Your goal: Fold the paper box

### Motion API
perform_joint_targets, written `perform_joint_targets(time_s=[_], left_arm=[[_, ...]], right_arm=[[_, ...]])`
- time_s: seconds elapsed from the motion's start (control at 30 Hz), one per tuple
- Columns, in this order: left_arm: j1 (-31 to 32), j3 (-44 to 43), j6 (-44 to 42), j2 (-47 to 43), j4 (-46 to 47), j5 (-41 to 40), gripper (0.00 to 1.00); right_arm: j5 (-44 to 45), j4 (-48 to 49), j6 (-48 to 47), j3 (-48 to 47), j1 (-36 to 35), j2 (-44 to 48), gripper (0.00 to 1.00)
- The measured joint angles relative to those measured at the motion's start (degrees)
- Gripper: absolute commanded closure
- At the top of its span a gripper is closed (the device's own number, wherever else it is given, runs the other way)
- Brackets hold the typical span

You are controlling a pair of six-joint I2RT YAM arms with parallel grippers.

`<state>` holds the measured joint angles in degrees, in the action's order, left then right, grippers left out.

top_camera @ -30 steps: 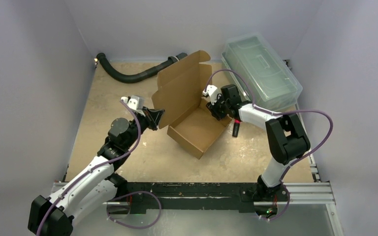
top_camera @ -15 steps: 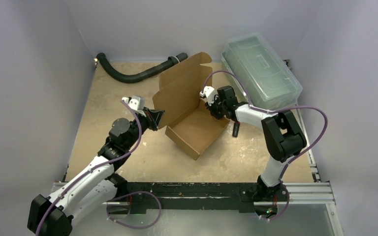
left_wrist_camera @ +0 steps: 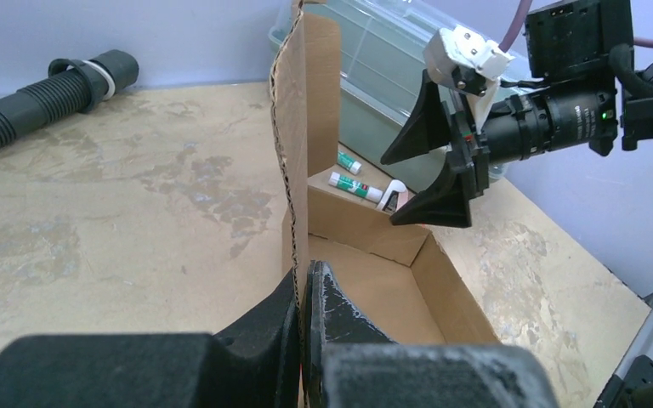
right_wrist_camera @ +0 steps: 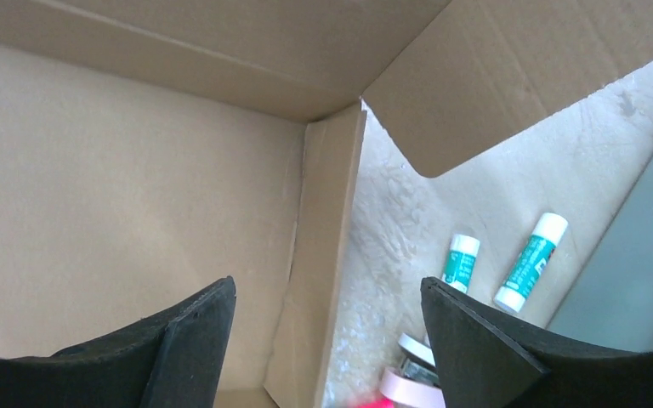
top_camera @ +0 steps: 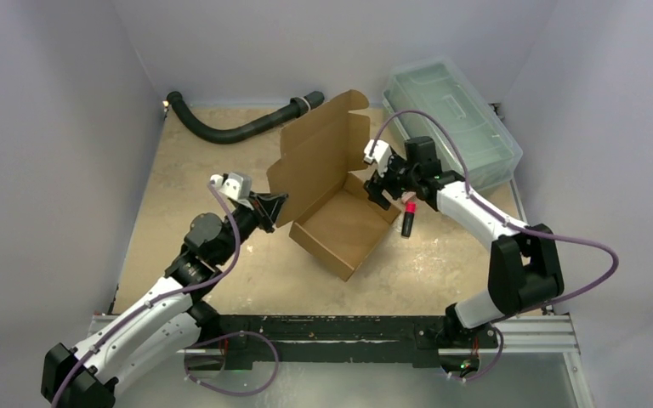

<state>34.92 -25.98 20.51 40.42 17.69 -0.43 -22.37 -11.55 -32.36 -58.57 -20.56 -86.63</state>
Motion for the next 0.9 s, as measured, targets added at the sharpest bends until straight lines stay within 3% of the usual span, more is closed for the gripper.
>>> perform_joint_targets(time_s=[0.27,0.63,0.9], left_arm=[[1.27,0.11,-1.73,1.55,-0.39,-2.64,1.00],[1.66,0.26,-2.12,3.37,-1.70,-5.35,1.00],[1.68,0.26,-2.10,4.15,-2.34,-6.27,1.00]], right_arm=[[-6.29,-4.87,-4.79,0.74,4.90,0.94,0.17],[-8.63,-7.34,-7.76,0.85,5.73,-5.81,0.20],[-6.23,-6.64,-5.86,0.81,5.73,-8.90,0.36]])
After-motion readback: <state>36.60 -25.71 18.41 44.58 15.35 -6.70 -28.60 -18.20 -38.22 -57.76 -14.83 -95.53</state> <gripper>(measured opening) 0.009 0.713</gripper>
